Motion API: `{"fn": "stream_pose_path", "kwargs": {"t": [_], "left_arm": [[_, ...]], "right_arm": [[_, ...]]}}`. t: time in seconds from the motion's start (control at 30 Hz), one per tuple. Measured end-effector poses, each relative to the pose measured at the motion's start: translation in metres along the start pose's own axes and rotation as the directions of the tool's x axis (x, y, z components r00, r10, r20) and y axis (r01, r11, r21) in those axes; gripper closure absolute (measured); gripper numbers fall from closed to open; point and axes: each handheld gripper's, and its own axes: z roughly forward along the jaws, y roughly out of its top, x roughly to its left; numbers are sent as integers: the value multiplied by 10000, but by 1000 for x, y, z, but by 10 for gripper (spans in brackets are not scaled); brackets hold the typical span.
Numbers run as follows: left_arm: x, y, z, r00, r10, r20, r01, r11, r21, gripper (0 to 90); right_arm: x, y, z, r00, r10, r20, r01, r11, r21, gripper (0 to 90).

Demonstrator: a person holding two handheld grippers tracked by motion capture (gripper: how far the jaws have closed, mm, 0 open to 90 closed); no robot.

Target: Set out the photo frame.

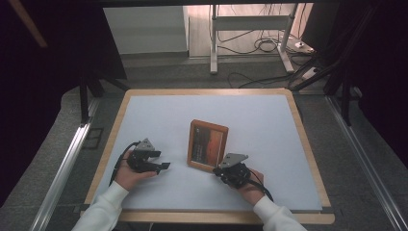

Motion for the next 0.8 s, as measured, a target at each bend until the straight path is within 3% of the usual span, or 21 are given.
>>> {"fn": "stream_pose_path", "kwargs": {"t": [0.8], "left_arm": [[0, 0, 0, 10000, 3, 2, -3, 10000, -14, 317]], "right_arm": [[-15, -7, -6, 9982, 330, 496, -329, 9995, -30, 896]]}}
